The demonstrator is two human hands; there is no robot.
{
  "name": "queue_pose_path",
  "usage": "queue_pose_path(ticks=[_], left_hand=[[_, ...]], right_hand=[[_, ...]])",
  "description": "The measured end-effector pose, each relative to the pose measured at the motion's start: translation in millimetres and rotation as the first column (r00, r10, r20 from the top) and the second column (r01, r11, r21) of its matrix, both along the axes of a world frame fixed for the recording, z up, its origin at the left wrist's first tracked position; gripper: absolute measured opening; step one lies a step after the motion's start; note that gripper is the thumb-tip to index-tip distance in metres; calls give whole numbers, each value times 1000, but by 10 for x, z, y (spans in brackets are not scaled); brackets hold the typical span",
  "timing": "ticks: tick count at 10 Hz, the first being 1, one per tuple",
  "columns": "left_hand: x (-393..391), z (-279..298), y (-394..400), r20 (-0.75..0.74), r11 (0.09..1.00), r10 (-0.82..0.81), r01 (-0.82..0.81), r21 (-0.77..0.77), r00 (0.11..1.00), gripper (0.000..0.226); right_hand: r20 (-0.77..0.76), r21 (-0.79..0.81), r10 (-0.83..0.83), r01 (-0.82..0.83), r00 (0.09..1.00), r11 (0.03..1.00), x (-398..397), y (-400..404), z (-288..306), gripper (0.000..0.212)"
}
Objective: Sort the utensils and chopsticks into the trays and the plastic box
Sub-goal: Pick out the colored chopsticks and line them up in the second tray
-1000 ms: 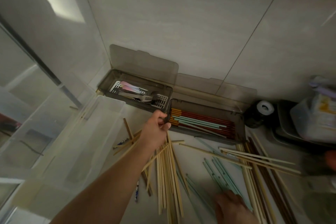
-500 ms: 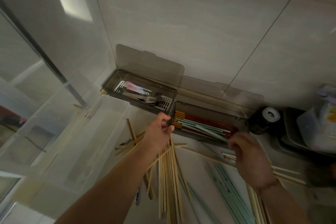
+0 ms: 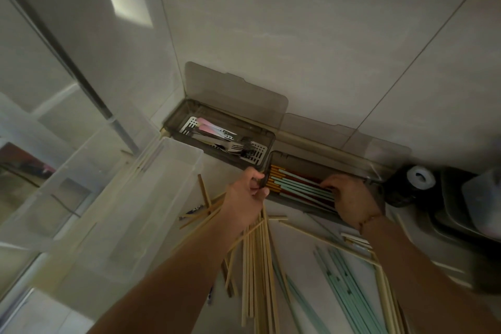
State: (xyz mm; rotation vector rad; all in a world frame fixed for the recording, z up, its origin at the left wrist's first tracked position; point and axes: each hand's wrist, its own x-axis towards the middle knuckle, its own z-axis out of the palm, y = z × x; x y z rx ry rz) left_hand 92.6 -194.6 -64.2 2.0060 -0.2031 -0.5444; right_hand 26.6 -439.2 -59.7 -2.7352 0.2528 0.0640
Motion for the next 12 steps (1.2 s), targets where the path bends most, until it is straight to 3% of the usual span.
queue_pose_path(ticks=[2,3,4,5,6,7,8,9,10,11,12], left_hand=[[-9,22,-14,-16,1000,13,-13,-4,1000,25],[-14,30,-19,-6,1000,11,-11,6,1000,25],[-17,27,-26,-7,1000,18,-17,9,1000,25],[-26,25,-30,-6,999,32,-31,11,999,26],[-45,31,-39,-13,999,46,-46,-3,999,26],[-51,44,-47,-19,999,53,-53,-9,998,27],[-54,57,-43,-6,999,35,-35,-6,999,27],[-51,63,-37,-2,1000,29,-29,6,1000,27],[-48,60,-38,-11,999,31,-31,7,999,27],[-47,55,-35,-18,1000,31,-31,0,999,27],[-39,51,-38,-21,1000,28,-28,-3,999,26]], right_hand=[[348,109,-176,146,921,983,-596,264,170,18],[234,35,-91,85,968,996,-1139,610,187,22],[-101,40,-39,43,994,998,-1628,943,104,39],[-65,-80,93,-98,994,992,-1973,978,16,18],[-320,109,-43,82,946,991,-2403,1186,-383,12],[-187,-22,15,-19,982,1000,-3522,1508,-1143,14],[-212,43,31,-22,977,999,-3231,1764,-1016,18],[-173,-60,-69,59,983,996,-2601,2219,-879,23],[3,73,-116,116,993,991,-2339,1357,-448,26],[-224,160,-215,253,951,954,-2107,974,166,25],[-140,75,-347,360,927,930,-1922,740,302,40]])
